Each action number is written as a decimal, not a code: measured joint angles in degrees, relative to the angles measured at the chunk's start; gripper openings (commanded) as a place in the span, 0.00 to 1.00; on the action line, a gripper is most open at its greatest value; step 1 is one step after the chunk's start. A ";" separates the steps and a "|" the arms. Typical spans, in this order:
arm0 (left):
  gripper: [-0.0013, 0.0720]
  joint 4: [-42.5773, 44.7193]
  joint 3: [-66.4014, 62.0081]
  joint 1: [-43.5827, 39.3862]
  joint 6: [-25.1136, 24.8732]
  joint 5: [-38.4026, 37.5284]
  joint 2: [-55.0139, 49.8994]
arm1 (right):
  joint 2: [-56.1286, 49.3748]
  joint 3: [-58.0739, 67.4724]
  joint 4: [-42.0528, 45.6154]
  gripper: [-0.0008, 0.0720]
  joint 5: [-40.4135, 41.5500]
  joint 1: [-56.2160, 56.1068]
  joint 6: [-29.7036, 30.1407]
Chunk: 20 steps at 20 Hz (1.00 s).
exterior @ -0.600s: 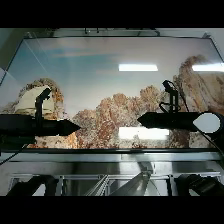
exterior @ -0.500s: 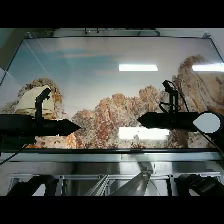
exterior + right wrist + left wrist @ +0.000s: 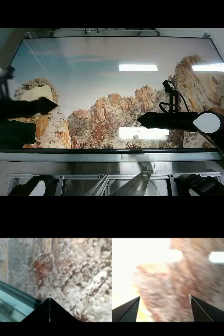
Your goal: Fold the shirts.
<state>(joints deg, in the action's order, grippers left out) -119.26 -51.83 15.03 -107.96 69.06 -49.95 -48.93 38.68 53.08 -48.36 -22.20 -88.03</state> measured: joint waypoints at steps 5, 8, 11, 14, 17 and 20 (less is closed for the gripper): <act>1.00 10.71 -13.00 12.92 0.24 -0.90 -15.78 | 0.00 -0.02 0.02 0.04 0.04 0.00 0.00; 1.00 12.20 -18.91 17.53 0.24 0.50 -27.23 | 0.00 -0.04 0.15 0.04 0.04 0.00 0.00; 1.00 11.34 -24.06 19.06 -0.31 1.66 -37.83 | 0.00 -0.04 0.15 0.04 0.04 0.00 0.00; 1.00 10.51 -28.74 17.31 -0.90 2.43 -46.77 | 0.00 -0.04 0.13 0.04 0.04 0.00 0.00; 0.60 9.92 -33.31 13.64 -1.09 4.22 -53.77 | 0.00 -0.04 0.13 0.04 0.07 0.00 0.00; 0.04 9.64 -37.07 9.94 -1.07 7.10 -58.38 | 0.00 -0.04 0.07 0.04 0.07 0.00 0.00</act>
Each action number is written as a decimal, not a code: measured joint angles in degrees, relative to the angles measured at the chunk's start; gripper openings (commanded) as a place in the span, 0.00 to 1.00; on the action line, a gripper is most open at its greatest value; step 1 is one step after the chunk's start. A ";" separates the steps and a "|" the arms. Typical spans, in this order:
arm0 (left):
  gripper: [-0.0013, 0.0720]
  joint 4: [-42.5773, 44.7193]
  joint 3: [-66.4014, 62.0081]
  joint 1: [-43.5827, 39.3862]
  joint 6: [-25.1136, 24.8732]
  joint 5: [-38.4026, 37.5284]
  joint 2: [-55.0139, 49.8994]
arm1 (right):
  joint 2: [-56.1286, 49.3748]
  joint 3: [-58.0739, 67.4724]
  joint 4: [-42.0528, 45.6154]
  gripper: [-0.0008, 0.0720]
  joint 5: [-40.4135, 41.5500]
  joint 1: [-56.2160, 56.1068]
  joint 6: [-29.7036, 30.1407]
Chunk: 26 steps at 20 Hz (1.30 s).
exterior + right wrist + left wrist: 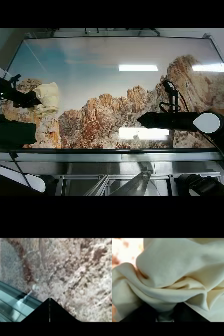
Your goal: Fold the shirts.
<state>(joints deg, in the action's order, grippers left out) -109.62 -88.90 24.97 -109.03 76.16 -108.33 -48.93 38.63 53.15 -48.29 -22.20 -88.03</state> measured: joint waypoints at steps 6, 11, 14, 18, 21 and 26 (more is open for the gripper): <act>0.04 -5.64 -6.60 -8.04 -0.04 8.04 -2.91 | 0.00 0.00 0.04 0.04 0.00 0.00 0.00; 0.05 -18.36 -9.31 -21.73 -2.08 11.50 3.08 | 0.00 0.00 0.09 0.04 0.02 0.00 0.00; 0.05 -20.87 -9.66 -32.65 -2.40 11.47 5.18 | 0.00 0.00 0.04 0.04 0.00 0.00 0.00; 0.08 -22.32 -9.81 -46.14 -1.25 8.70 4.39 | 0.00 0.00 -0.07 0.04 0.00 0.00 0.00; 1.00 -22.53 -9.86 -52.92 -0.02 7.41 2.71 | 0.00 0.00 -0.07 0.04 0.00 0.00 0.00; 1.00 -22.27 -9.88 -54.69 3.65 7.58 4.87 | 0.00 0.00 -0.17 0.05 -1.01 0.00 0.00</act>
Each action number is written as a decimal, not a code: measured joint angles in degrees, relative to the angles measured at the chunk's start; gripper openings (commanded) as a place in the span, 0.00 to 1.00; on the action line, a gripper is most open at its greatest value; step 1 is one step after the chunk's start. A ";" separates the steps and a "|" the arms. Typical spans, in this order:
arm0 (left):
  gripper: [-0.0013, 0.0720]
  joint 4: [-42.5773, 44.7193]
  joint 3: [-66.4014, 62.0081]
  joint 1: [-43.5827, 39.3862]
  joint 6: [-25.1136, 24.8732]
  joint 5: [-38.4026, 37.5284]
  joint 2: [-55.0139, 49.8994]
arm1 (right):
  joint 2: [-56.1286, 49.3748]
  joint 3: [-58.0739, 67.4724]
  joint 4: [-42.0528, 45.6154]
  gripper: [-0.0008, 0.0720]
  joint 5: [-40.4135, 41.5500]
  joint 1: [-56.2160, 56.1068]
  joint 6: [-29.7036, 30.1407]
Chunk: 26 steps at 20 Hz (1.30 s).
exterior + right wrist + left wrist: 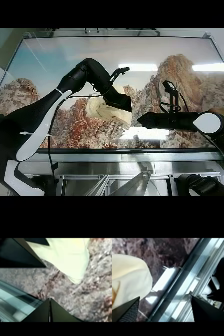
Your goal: Fold the shirts.
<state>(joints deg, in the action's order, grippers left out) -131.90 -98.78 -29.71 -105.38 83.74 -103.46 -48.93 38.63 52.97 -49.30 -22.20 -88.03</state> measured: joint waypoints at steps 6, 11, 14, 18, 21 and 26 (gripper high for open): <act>1.00 3.78 3.76 11.89 3.52 8.68 10.43 | -0.33 0.48 -0.15 0.89 -2.29 6.47 0.92; 0.96 8.35 22.84 27.47 2.69 3.26 20.26 | -7.06 0.59 -1.92 0.88 -5.44 17.00 3.41; 0.87 2.75 32.44 36.33 -2.34 -1.90 19.67 | -14.14 0.59 -8.52 0.88 -6.19 19.43 7.23; 0.87 -2.25 35.43 40.68 -7.43 -4.50 11.93 | -24.26 0.63 -22.10 0.70 -6.58 19.41 14.47; 0.87 -3.82 32.04 39.47 -8.94 -4.61 5.20 | -31.15 0.63 -32.28 0.70 -6.58 17.66 20.28; 0.87 -5.33 22.73 33.90 -8.63 -2.60 -3.85 | -38.36 0.63 -43.63 0.70 -4.63 13.99 26.51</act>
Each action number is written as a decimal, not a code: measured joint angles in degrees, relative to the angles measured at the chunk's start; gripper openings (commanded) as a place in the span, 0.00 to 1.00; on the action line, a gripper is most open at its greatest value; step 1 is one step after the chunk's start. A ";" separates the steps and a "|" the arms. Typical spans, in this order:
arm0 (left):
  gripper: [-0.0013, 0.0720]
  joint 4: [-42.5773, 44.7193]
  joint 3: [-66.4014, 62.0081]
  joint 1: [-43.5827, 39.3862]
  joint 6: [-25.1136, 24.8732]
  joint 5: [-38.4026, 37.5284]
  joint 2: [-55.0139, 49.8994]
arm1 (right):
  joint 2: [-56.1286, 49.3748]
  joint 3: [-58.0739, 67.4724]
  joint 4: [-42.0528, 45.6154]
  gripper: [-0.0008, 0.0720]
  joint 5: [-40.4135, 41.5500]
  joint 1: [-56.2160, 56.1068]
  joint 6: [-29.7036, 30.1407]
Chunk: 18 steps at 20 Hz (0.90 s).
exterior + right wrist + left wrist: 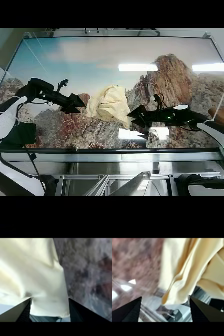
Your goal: Fold the shirts.
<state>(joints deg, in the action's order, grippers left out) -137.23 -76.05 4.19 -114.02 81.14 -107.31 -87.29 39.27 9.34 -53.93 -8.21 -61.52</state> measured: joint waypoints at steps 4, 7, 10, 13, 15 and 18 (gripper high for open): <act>0.25 -0.35 -7.58 -5.49 1.79 0.24 -5.73 | -2.54 0.02 -4.81 0.31 0.87 -1.95 2.27; 0.05 1.38 -11.41 -8.98 2.38 -0.04 -8.17 | -3.06 0.07 -6.62 0.04 0.22 -2.38 4.50; 0.05 0.52 -15.19 -10.71 2.62 2.93 -8.50 | -2.75 1.36 -10.60 0.04 -5.73 -1.46 9.79; 0.05 -0.28 -19.76 -10.12 2.97 7.89 -4.59 | 0.70 4.37 -17.68 0.04 -15.65 2.10 15.15; 0.05 -1.75 -23.34 -8.74 2.99 11.06 0.42 | 5.07 7.17 -23.08 0.04 -22.60 5.92 17.27; 0.05 -3.82 -28.85 -6.73 4.00 13.81 9.68 | 13.11 11.37 -27.85 0.48 -29.49 12.46 18.51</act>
<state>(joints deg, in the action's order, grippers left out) -141.05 -104.90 -2.55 -110.02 94.96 -97.62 -74.17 50.63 -18.50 -83.42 4.25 -43.00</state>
